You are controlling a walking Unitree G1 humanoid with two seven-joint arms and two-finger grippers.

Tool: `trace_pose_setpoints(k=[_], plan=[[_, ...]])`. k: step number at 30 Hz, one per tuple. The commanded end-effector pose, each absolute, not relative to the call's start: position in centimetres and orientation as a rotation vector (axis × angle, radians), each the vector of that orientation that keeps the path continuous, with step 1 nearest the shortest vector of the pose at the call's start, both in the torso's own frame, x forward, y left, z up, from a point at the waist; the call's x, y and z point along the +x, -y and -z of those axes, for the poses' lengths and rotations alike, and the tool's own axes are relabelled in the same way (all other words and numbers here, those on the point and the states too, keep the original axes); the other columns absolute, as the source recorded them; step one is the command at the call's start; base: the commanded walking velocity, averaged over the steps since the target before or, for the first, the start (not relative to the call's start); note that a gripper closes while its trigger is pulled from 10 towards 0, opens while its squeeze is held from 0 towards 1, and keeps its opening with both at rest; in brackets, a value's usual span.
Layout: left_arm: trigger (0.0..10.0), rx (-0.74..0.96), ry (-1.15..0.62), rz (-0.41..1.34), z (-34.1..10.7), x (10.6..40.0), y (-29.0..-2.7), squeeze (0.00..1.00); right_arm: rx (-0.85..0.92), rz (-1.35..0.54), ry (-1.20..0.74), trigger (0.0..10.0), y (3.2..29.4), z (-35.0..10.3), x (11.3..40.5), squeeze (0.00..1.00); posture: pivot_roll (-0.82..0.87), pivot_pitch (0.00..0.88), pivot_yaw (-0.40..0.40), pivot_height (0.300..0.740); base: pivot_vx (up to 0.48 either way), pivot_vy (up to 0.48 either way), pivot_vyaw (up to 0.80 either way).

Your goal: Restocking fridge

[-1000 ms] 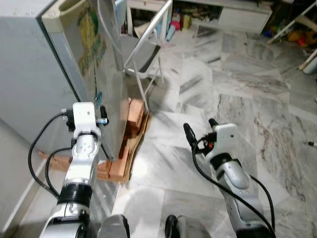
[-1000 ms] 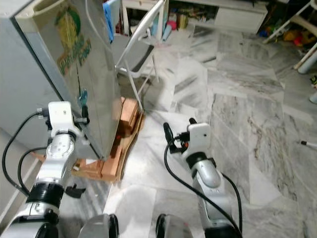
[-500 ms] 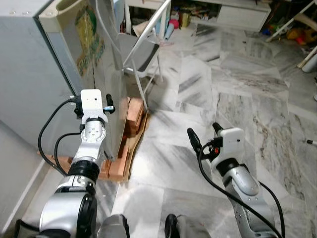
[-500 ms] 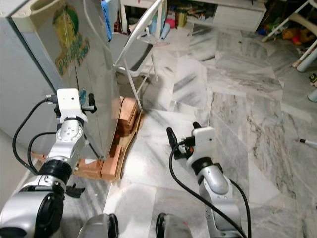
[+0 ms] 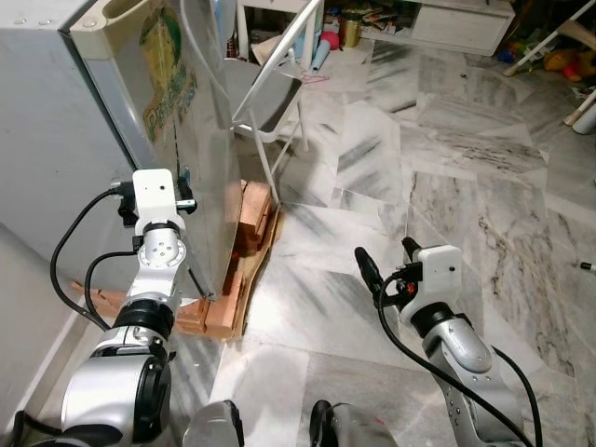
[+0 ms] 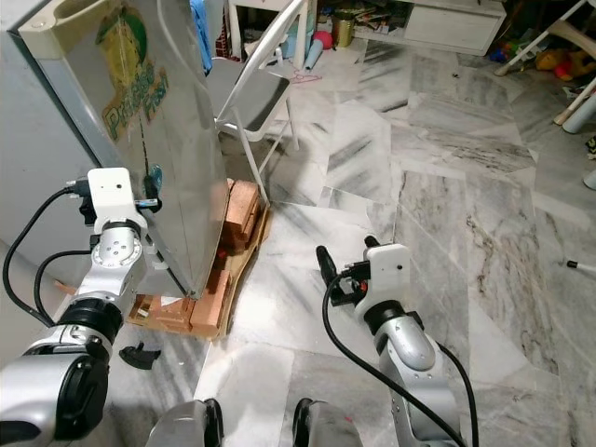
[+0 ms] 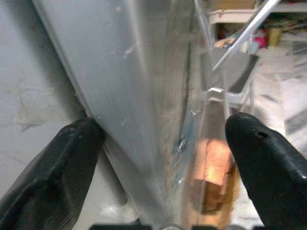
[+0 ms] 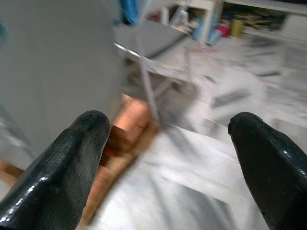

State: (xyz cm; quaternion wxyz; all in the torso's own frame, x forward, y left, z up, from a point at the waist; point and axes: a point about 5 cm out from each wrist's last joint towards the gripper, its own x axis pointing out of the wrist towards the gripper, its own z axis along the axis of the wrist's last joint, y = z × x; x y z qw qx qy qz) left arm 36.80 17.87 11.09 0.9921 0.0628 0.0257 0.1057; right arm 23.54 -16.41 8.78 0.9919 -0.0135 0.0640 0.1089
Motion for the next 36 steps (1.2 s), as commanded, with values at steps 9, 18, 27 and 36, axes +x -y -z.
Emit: trace_pose_setpoints(k=[9, 18, 27, 36], plan=[[10.0, 0.197, -0.031, 0.054, -12.8, 38.3, -13.3, 0.0, -0.085, -0.048, -0.253, 10.0, 20.6, -7.0, 21.9, 0.0, -0.14, 0.142, -0.027, 0.74, 0.0, 0.0, 0.0], [10.0, 0.205, 0.212, 0.916, -14.0, 31.3, 4.1, 0.0, -0.088, 0.038, -0.3, 10.0, 22.2, -5.8, 20.3, 0.0, -0.14, 0.127, -0.013, 0.74, 0.0, 0.0, 0.0], [10.0, 0.137, 0.221, 0.725, -14.6, 33.4, 1.2, 0.0, -0.069, 0.012, -0.273, 10.0, 21.3, -5.9, 20.9, 0.0, -0.11, 0.115, -0.007, 0.74, 0.0, 0.0, 0.0], [10.0, 0.161, 0.196, 0.588, -12.8, 33.5, -4.9, 0.0, -0.057, -0.027, -0.202, 10.0, 20.6, -6.5, 21.6, 0.0, -0.1, 0.106, -0.004, 0.74, 0.0, -0.079, 0.0]])
